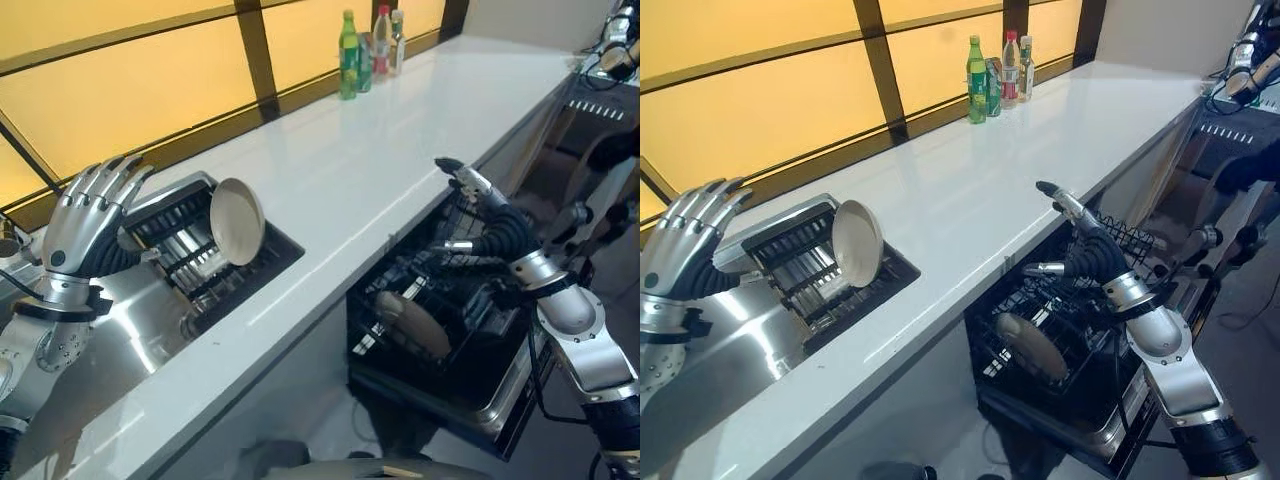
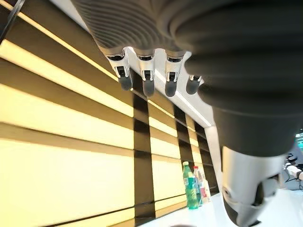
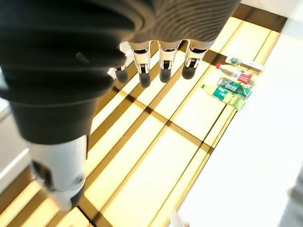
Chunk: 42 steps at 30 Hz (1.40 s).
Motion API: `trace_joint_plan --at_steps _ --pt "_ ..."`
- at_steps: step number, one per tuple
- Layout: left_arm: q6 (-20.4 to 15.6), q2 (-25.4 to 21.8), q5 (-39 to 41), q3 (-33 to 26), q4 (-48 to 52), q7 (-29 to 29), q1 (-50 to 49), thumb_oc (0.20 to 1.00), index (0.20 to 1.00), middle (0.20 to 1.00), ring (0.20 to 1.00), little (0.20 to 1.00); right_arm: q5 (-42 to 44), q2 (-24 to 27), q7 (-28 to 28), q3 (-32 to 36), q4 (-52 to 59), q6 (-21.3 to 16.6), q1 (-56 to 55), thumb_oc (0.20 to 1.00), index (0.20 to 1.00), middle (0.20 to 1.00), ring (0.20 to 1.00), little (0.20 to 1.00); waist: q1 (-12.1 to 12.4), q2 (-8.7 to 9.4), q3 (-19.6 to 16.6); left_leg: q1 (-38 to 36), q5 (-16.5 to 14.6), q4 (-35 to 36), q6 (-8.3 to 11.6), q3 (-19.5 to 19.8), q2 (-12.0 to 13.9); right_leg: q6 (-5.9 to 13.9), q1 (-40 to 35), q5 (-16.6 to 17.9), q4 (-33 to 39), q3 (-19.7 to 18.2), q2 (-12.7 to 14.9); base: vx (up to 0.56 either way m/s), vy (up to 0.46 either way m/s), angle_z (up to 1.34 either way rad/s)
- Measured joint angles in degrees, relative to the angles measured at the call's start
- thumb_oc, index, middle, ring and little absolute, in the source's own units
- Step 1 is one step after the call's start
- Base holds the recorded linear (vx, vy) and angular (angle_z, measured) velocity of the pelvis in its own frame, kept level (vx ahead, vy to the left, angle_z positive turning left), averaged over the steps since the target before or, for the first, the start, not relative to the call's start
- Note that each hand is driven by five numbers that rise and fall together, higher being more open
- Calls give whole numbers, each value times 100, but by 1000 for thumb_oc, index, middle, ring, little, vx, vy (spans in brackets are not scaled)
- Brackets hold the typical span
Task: Pick up plates and place into dishwasher.
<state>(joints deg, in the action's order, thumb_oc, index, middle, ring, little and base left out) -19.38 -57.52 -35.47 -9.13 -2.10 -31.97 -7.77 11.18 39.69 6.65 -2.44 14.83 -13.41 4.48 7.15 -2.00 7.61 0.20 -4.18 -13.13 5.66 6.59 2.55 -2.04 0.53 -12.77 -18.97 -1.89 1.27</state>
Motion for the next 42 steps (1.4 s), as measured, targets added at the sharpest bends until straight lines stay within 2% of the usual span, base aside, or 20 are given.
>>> trace_joint_plan --at_steps 1,2,3,4,6,9,17,23,25,30,32,36,39,42 --pt "-1 8 2 4 -38 -3 0 1000 1000 1000 1000 1000 59 -12 29 1 7 0 -3 1000 1000 1000 1000 1000 6 4 9 40 -8 93 -28 33 10 26 -63 49 121 -25 18 198 203 -18" --pt "-4 20 2 5 -86 -4 10 1000 1000 1000 1000 1000 92 -34 59 16 8 0 -4 1000 1000 1000 1000 1000 -16 -89 2 81 22 357 -50 64 31 62 -101 63 196 -96 51 197 203 -26" --pt "-4 48 1 15 -128 -4 9 1000 1000 1000 1000 1000 103 -31 74 16 12 4 -29 1000 1000 1000 1000 1000 -44 -107 15 10 97 541 -117 77 -12 124 -111 73 243 -164 52 190 209 -34" --pt "1 54 1 1 -157 -11 24 1000 1000 1000 1000 1000 121 -32 85 13 21 15 -38 1000 1000 1000 1000 1000 -63 -227 11 -185 265 757 -71 27 -35 252 -105 95 273 -197 23 185 207 -35" --pt "14 46 0 -7 -159 -12 26 1000 1000 1000 1000 1000 136 -38 112 -3 50 33 -106 1000 1000 1000 1000 1000 -64 -113 77 -269 317 940 -143 -36 -132 397 -140 196 465 -222 111 193 226 -24" --pt "-6 49 -55 2 -165 -27 88 1000 1000 1000 1000 1000 207 -33 107 18 53 61 -196 1000 1000 1000 1000 1000 -88 57 140 -265 330 1031 -127 -14 -85 368 -235 297 725 -147 91 146 198 2" --pt "-140 79 -441 14 -196 -839 142 1000 1000 1000 1000 1000 284 -28 -375 201 54 134 -293 1000 1000 1000 1000 1000 -161 -37 292 -262 322 1092 -119 6 -87 379 -227 299 808 -59 107 93 139 2" --pt "-277 36 -869 153 -110 -1447 534 1000 1000 1000 1000 1000 275 -18 -592 159 54 187 -385 1000 1000 1000 1000 1000 -147 34 365 19 342 1040 -132 -9 -116 395 79 314 721 -49 128 64 35 -1" --pt "-345 -124 -1117 276 -44 -1666 823 1000 1000 1000 1000 1000 275 -13 -651 159 49 253 -392 1000 1000 1000 1000 1000 -146 89 434 49 342 1026 -132 -9 -107 394 97 315 719 -30 126 85 24 2" --pt "-330 -550 -1315 820 57 -1773 1510 1000 1000 1000 1000 1000 300 114 -691 64 50 254 -403 1000 1000 1000 1000 1000 -183 106 526 50 341 993 -131 -20 -112 396 103 315 706 -36 127 34 83 -1" --pt "-214 -794 -1324 1385 24 -1752 1918 1000 1000 1000 1000 1000 301 306 -692 -59 45 255 -368 1000 1000 1000 1000 1000 -200 66 618 150 340 909 -130 -22 -125 398 207 314 613 -42 133 -81 99 -1" --pt "59 -901 -1305 2427 -656 -1836 2926 1000 1000 1000 1000 1000 302 458 -735 -194 -28 259 127 1000 1000 1000 1000 1000 -378 12 898 716 339 525 -129 -66 -166 418 826 328 197 -87 136 -139 98 -9" --pt "208 -895 -1300 2783 -988 -1858 3294 1000 1000 1000 1000 1000 300 465 -784 -276 -30 265 394 1000 1000 1000 1000 1000 -497 34 1125 1004 337 333 -131 -184 -173 439 1198 352 -32 -110 169 -127 75 -23" --pt "281 -896 -1278 3209 -1060 -1864 3825 1000 1000 1000 1000 1000 298 607 -862 -300 -59 319 580 1000 1000 1000 1000 1000 -483 -4 1289 1376 338 142 -134 -302 -152 489 1603 421 -140 -171 164 -140 88 -25"
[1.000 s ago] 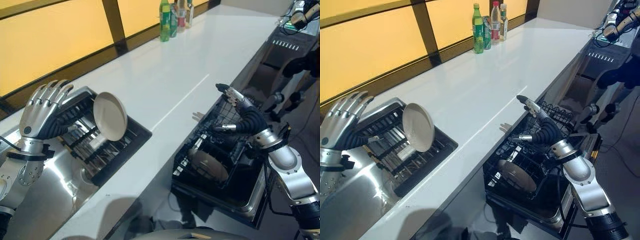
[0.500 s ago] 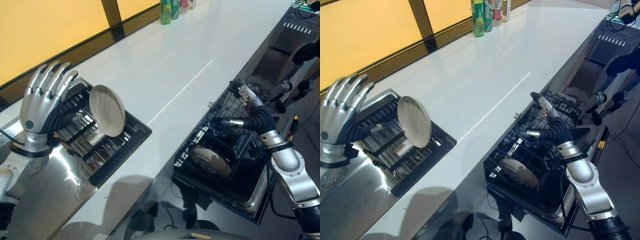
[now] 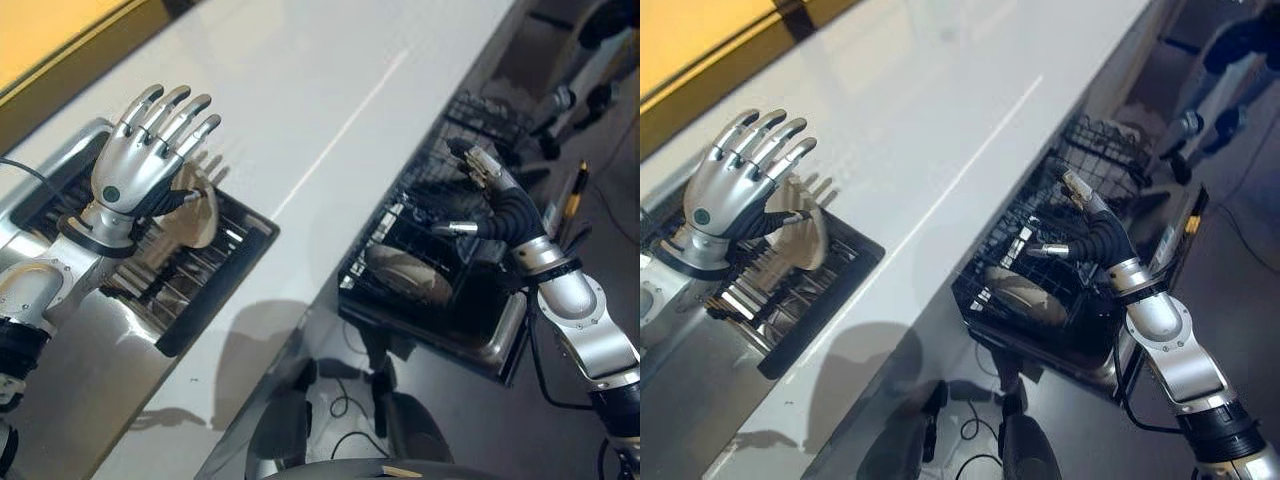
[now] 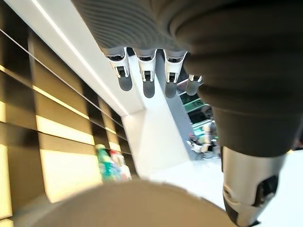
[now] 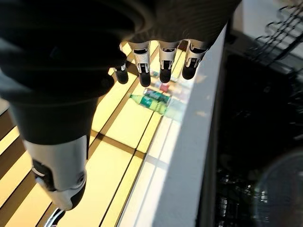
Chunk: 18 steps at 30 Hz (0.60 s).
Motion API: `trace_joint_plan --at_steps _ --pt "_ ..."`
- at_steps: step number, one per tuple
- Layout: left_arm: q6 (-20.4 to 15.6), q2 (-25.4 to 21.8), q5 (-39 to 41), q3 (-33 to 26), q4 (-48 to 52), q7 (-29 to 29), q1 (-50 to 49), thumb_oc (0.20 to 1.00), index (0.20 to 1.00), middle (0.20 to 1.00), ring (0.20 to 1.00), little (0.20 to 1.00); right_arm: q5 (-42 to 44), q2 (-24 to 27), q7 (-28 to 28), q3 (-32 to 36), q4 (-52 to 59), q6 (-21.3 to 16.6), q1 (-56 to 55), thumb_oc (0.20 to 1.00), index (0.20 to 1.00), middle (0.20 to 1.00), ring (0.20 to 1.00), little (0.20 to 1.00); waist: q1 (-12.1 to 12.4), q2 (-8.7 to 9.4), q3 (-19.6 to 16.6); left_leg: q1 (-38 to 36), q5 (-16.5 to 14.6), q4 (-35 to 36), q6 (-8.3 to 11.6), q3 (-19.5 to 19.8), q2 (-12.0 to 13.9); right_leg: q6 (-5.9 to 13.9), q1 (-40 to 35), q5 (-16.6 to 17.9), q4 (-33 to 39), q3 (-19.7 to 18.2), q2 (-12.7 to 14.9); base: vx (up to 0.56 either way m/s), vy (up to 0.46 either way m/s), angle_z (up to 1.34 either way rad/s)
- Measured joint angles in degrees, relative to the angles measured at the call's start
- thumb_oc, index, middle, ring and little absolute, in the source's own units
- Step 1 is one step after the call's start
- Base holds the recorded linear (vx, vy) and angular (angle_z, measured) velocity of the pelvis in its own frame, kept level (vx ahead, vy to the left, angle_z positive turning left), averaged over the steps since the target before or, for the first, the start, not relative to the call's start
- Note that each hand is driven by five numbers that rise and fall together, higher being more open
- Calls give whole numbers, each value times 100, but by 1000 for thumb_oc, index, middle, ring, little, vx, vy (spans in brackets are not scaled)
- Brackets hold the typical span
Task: Pick up plates and place into dishwasher.
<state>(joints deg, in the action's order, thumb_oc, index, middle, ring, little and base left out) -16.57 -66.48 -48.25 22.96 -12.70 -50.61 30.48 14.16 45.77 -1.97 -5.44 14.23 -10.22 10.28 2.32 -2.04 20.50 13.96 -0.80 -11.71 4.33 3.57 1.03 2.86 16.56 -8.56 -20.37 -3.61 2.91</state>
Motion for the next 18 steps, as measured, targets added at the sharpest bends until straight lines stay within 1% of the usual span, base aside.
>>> trace_joint_plan --at_steps 1,2,5,8,9,15,18 --pt "13 0 17 114 -34 -3 172 1000 1000 1000 1000 1000 0 24 -3 -18 -38 25 134 1000 1000 1000 1000 1000 4 1 92 86 3 -46 -3 -39 -1 -1 125 48 -48 5 21 -86 90 -25" --pt "-1 -42 70 109 -30 -52 254 1000 1000 1000 1000 1000 0 61 -65 2 -95 38 152 1000 1000 1000 1000 1000 26 -31 152 178 4 -103 -5 -47 -7 -18 184 79 -95 11 31 -80 97 -10" --pt "121 -74 66 353 -262 151 464 1000 1000 1000 1000 1000 -16 73 -101 -154 -214 129 324 1000 1000 1000 1000 1000 39 -52 202 385 8 -197 -12 -30 -19 18 404 64 -171 24 45 -53 101 3" --pt "131 -73 50 641 -262 419 562 1000 1000 1000 1000 1000 -52 82 -98 -150 -216 130 443 1000 1000 1000 1000 1000 0 -59 394 481 25 -204 -37 -50 -48 45 503 90 -206 -21 71 -31 89 -5" --pt "159 -73 49 722 -268 487 598 1000 1000 1000 1000 1000 -56 83 -95 -151 -220 130 457 1000 1000 1000 1000 1000 2 -58 433 537 34 -204 -46 -53 -62 12 571 122 -232 -34 79 -12 76 -5" --pt "200 -112 53 732 -259 519 787 1000 1000 1000 1000 1000 -127 149 -92 -166 -308 153 643 1000 1000 1000 1000 1000 13 -118 617 598 59 -211 -55 -50 -81 9 654 136 -331 15 109 -11 56 1" --pt "268 -113 55 732 -278 582 811 1000 1000 1000 1000 1000 -130 165 -86 -166 -309 153 695 1000 1000 1000 1000 1000 2 -121 629 593 62 -232 -59 -48 -96 -1 662 121 -346 91 149 22 33 1"
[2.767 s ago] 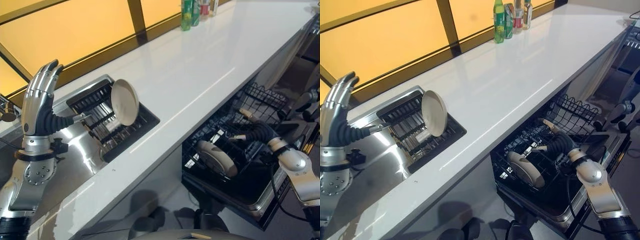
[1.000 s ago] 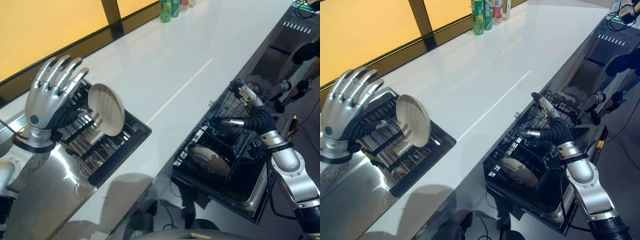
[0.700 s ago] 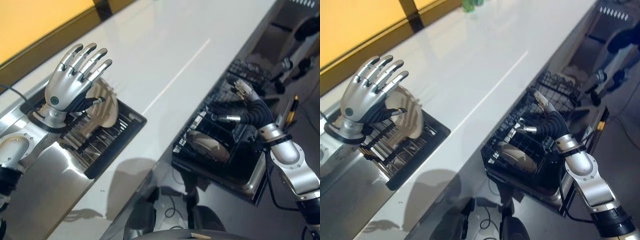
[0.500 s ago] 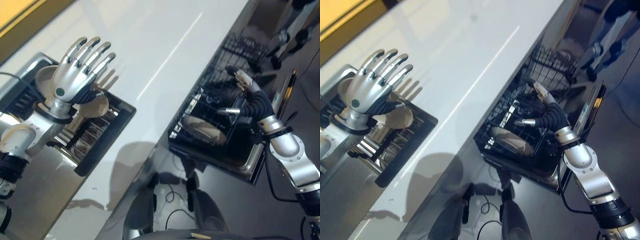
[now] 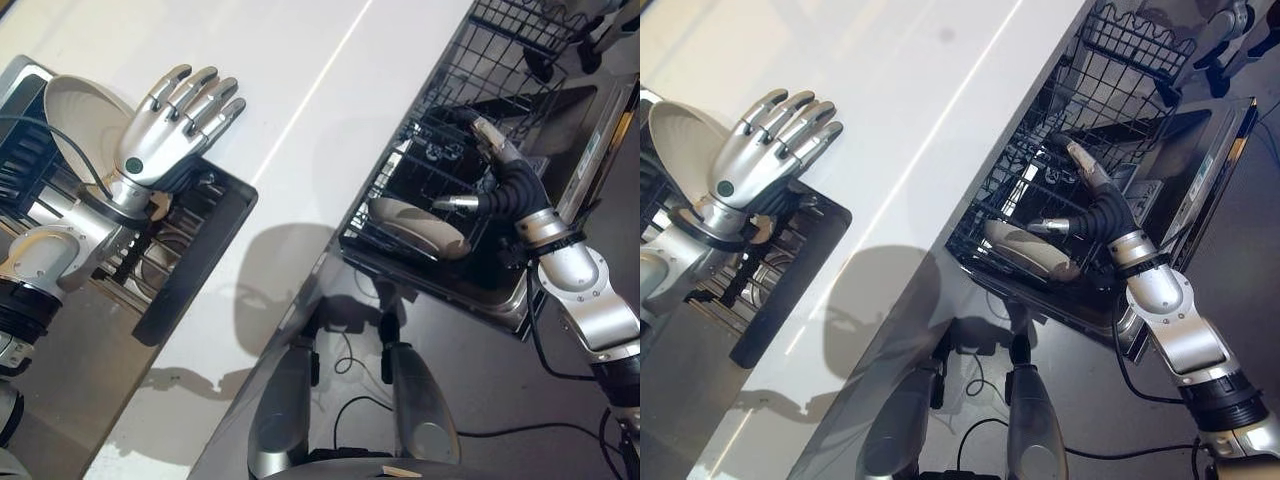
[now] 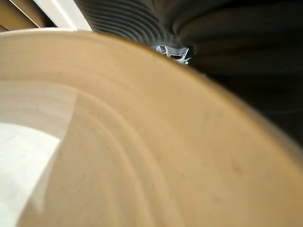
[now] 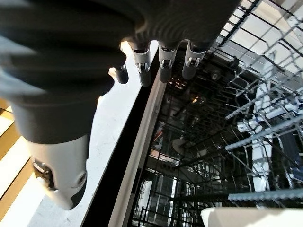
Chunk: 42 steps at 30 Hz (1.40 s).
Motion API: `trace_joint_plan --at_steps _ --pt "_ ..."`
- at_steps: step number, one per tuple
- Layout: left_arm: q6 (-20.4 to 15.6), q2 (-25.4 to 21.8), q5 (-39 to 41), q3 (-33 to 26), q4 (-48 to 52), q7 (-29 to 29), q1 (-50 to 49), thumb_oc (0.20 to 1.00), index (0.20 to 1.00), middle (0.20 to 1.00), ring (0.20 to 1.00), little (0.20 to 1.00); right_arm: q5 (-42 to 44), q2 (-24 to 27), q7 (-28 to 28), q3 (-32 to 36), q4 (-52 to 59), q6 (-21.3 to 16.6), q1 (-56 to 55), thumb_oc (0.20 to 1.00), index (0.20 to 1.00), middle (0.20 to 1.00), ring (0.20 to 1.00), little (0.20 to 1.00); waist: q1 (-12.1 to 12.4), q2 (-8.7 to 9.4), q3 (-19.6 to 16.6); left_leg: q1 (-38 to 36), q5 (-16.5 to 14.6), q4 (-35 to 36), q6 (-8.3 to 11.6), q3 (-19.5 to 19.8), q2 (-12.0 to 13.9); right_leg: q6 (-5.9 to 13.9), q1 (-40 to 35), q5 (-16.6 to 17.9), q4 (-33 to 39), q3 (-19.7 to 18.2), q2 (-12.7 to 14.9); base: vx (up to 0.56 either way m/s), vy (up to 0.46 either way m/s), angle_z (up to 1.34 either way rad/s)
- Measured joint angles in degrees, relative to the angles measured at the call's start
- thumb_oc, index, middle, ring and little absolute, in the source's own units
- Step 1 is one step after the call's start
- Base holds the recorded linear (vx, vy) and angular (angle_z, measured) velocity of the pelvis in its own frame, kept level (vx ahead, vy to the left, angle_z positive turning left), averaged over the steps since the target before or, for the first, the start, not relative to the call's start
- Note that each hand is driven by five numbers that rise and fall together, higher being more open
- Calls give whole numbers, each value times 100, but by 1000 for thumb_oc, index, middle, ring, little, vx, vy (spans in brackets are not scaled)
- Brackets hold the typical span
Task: Pick up plates and place into dishwasher.
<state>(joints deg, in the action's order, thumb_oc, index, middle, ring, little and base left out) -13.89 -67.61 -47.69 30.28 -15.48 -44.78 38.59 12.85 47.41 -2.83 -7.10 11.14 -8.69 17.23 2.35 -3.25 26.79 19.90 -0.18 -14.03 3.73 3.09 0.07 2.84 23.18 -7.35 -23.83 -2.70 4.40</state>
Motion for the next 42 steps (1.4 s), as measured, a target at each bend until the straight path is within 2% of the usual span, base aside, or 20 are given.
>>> trace_joint_plan --at_steps 5,9,14,17,20,22,25,30,37,40,42 --pt "117 -44 1 -61 -3 21 -47 1000 1000 1000 1000 1000 -41 67 77 1 -20 0 -1 1000 1000 1000 1000 1000 7 -39 20 -1 9 -3 -4 17 -13 -3 0 -8 -33 21 15 25 21 2" --pt "130 -58 102 -519 16 -169 -288 1000 1000 1000 1000 1000 -41 64 152 1 -20 4 -7 1000 1000 1000 1000 1000 16 -48 24 -16 17 5 -8 46 -24 -5 -40 -18 -52 73 35 42 -2 6" --pt "19 -25 549 -1422 474 -321 -771 1000 1000 1000 1000 1000 -74 3 169 11 -15 29 -24 1000 1000 1000 1000 1000 63 -50 25 -119 20 11 -4 175 -23 -7 -196 -60 -41 186 72 18 -51 11" --pt "-288 65 700 -2158 1157 -269 -1131 1000 1000 1000 1000 1000 -100 -115 170 144 13 34 -206 1000 1000 1000 1000 1000 206 -55 20 -248 19 54 -5 201 -28 -10 -322 -102 -7 227 92 4 -94 7" --pt "-704 75 1005 -2846 2118 442 -1556 1000 1000 1000 1000 1000 -150 -186 180 438 161 57 -454 1000 1000 1000 1000 1000 382 -74 9 -251 19 89 -2 248 -29 -18 -341 -115 2 288 109 -7 -71 10" --pt "-927 73 1354 -3188 2738 1218 -1856 1000 1000 1000 1000 1000 -149 -188 220 544 289 124 -541 1000 1000 1000 1000 1000 424 -101 -6 -284 19 113 -3 315 -45 -14 -415 -116 63 351 126 -2 -25 14" --pt "-1140 72 1916 -3531 3171 2062 -2240 1000 1000 1000 1000 1000 -146 -193 279 851 444 251 -745 1000 1000 1000 1000 1000 476 -160 -49 -335 24 136 -10 358 -62 -6 -513 -120 132 400 143 10 -20 9" --pt "-1349 247 2485 -3936 3599 2976 -2639 1000 1000 1000 1000 1000 -143 -194 399 1092 470 346 -934 1000 1000 1000 1000 1000 508 -322 -156 -436 31 169 -11 477 -69 -5 -714 -121 205 534 153 14 -12 12" --pt "-1145 285 2157 -3956 3616 3468 -2761 1000 1000 1000 1000 1000 -84 -149 491 1091 470 367 -1024 1000 1000 1000 1000 1000 489 -389 -390 -529 30 195 -14 498 -94 7 -792 -146 218 551 179 18 42 1" --pt "-922 214 2128 -3949 3320 3407 -2858 1000 1000 1000 1000 1000 -30 -86 491 1090 470 366 -1045 1000 1000 1000 1000 1000 470 -389 -449 -526 29 201 -15 493 -104 8 -774 -150 203 546 188 3 68 0" --pt "-758 119 1909 -3947 2934 3141 -3007 1000 1000 1000 1000 1000 -17 21 491 1084 469 365 -1077 1000 1000 1000 1000 1000 470 -388 -450 -495 32 200 -19 472 -123 15 -696 -173 128 512 206 -5 74 -4"
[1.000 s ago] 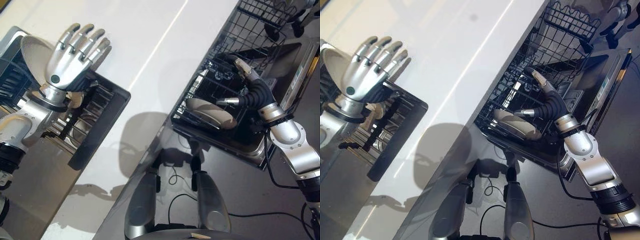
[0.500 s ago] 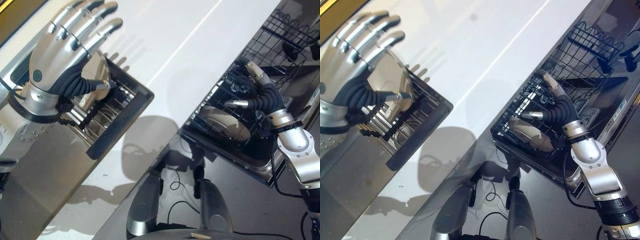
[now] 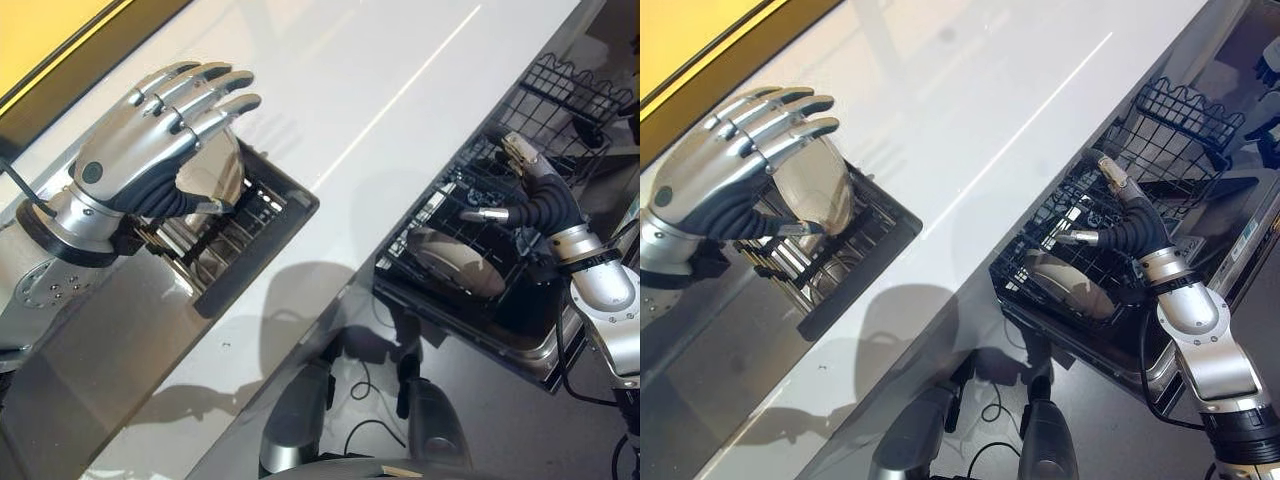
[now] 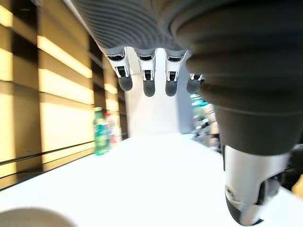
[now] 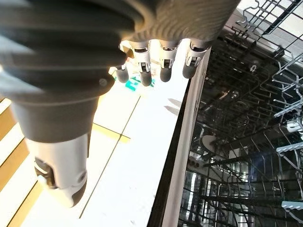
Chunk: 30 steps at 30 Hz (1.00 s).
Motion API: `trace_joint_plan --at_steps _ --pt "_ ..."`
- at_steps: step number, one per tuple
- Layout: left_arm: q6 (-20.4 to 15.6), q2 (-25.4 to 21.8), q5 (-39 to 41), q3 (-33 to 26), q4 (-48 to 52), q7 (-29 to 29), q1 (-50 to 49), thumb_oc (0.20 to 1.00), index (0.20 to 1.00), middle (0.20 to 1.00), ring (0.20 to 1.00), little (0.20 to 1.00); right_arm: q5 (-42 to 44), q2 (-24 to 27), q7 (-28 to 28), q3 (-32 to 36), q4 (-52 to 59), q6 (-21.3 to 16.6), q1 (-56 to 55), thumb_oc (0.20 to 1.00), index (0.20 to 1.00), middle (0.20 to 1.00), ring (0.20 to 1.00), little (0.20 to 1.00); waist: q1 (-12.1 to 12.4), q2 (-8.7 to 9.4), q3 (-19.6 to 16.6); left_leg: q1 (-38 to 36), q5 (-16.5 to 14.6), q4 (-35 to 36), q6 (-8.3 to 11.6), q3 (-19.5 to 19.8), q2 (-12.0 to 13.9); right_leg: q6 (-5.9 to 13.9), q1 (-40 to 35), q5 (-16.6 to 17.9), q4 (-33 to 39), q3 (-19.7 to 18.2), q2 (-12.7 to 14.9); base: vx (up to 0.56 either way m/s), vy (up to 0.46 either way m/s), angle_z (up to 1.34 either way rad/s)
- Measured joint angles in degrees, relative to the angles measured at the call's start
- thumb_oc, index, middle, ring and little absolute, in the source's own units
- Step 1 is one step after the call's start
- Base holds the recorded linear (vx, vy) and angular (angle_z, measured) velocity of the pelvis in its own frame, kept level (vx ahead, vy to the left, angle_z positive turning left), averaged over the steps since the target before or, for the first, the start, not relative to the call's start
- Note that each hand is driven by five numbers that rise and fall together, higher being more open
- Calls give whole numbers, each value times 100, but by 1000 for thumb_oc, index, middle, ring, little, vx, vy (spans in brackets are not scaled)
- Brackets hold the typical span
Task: Pick up plates and place into dishwasher.
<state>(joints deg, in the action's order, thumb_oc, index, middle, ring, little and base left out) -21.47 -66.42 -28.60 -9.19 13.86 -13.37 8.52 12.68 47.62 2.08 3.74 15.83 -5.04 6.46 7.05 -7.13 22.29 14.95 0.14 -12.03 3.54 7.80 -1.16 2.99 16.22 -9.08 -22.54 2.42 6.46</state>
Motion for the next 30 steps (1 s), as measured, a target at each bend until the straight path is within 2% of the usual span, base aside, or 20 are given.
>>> trace_joint_plan --at_steps 5,8,10,12,16,19,25,30 --pt "493 -13 -837 12 -756 -1029 -199 1000 1000 1000 1000 1000 30 74 -3 -49 -11 -41 25 1000 1000 1000 1000 1000 -2 4 -5 186 8 -38 -8 -39 -11 0 228 -10 -94 -35 11 -3 72 -2" --pt "835 -50 -1183 236 -1207 -1564 -127 1000 1000 1000 1000 1000 30 134 -9 -348 -30 -54 102 1000 1000 1000 1000 1000 -21 7 -3 240 9 -53 -9 -85 -17 5 309 -14 -136 -65 15 7 79 -5" --pt "1034 -201 -1317 641 -1541 -1878 6 1000 1000 1000 1000 1000 29 220 -22 -607 -80 -57 283 1000 1000 1000 1000 1000 -76 22 6 294 9 -85 -9 -124 -35 5 387 -13 -183 -107 0 4 95 -9" --pt "1238 -261 -1340 1302 -2108 -2201 422 1000 1000 1000 1000 1000 29 282 -88 -870 -178 -56 578 1000 1000 1000 1000 1000 -144 43 19 341 8 -129 -10 -158 -44 8 470 -13 -252 -160 -7 2 93 -11" --pt "1527 -274 -1338 1899 -2406 -2681 1001 1000 1000 1000 1000 1000 29 282 -108 -1001 -279 -58 824 1000 1000 1000 1000 1000 -189 228 130 440 4 -184 -8 -313 -19 35 687 -19 -355 -299 -25 11 75 -20" --pt "1768 -272 -1335 2203 -2594 -3033 1353 1000 1000 1000 1000 1000 27 271 -107 -1145 -292 -55 1024 1000 1000 1000 1000 1000 -343 277 175 643 5 -267 -9 -332 -19 16 868 40 -390 -329 -38 16 63 -6" --pt "2248 -230 -1339 2284 -2829 -3764 1714 1000 1000 1000 1000 1000 18 266 -104 -1291 -302 -27 1196 1000 1000 1000 1000 1000 -384 331 380 742 4 -307 -9 -435 -3 15 1013 83 -438 -422 -92 13 42 -8" --pt "3020 -144 -1231 2297 -3059 -4527 1947 1000 1000 1000 1000 1000 -32 230 -104 -1381 -302 43 1306 1000 1000 1000 1000 1000 -381 336 479 777 -3 -347 -12 -455 8 20 1050 105 -435 -468 -118 17 36 -4"
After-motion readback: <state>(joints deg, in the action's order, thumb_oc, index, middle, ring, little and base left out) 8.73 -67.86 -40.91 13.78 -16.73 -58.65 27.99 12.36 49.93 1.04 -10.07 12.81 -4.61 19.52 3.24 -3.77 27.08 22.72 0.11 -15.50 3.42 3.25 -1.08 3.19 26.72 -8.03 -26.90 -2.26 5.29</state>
